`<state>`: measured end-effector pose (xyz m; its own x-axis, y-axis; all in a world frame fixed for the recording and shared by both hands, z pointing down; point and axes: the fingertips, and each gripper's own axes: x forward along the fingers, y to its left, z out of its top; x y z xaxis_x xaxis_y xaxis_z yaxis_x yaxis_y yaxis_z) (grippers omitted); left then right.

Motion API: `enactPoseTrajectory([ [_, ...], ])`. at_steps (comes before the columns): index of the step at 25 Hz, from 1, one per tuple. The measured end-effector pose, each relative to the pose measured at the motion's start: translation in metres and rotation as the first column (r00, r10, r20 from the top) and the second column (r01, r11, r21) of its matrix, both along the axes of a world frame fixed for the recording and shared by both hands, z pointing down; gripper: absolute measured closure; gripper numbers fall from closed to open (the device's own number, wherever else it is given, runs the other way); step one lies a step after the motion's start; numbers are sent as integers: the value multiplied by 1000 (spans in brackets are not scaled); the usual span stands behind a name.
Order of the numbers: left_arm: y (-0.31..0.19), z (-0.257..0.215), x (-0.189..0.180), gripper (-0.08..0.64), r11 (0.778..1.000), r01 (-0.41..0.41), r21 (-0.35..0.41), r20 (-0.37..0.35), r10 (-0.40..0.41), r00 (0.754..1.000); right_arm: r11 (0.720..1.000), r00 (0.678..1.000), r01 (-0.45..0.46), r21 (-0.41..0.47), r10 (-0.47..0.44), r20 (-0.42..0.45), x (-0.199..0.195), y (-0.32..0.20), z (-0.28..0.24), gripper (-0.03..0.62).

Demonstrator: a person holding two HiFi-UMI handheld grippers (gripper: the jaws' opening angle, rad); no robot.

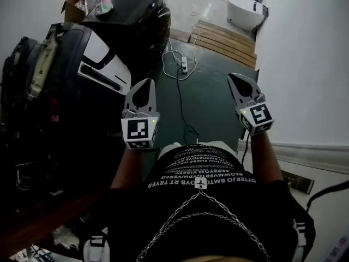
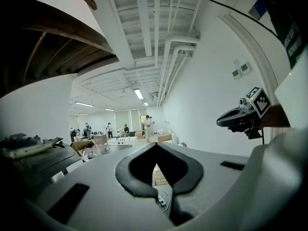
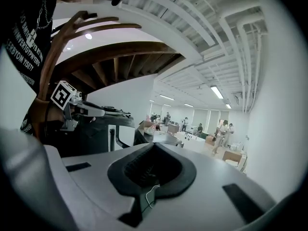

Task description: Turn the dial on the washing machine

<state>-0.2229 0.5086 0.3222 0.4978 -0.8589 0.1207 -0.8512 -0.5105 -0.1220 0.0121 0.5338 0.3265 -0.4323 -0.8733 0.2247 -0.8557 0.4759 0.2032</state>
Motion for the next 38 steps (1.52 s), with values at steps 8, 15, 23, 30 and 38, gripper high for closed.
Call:
enactPoseTrajectory([
  [8, 11, 26, -34, 555, 997, 10, -77, -15, -11, 1000, 999, 999, -41, -29, 40, -11, -18, 12, 1, 485],
  [15, -7, 40, -20, 555, 995, 13, -103, 2, -13, 1000, 995, 997, -78, -54, 78, -11, 4, -14, 11, 406],
  [23, -62, 50, 20, 555, 990, 43, -136, 15, -42, 999, 996, 999, -27, -91, 30, 42, 40, -79, 42, 373],
  [30, -127, 33, 60, 555, 989, 86, -122, 40, -81, 996, 997, 997, 59, -53, -57, 50, 76, -156, 36, 368],
  [38, -196, 5, 151, 555, 994, 61, -86, 31, -59, 998, 997, 995, 72, -17, -70, 67, 154, -212, 17, 370],
])
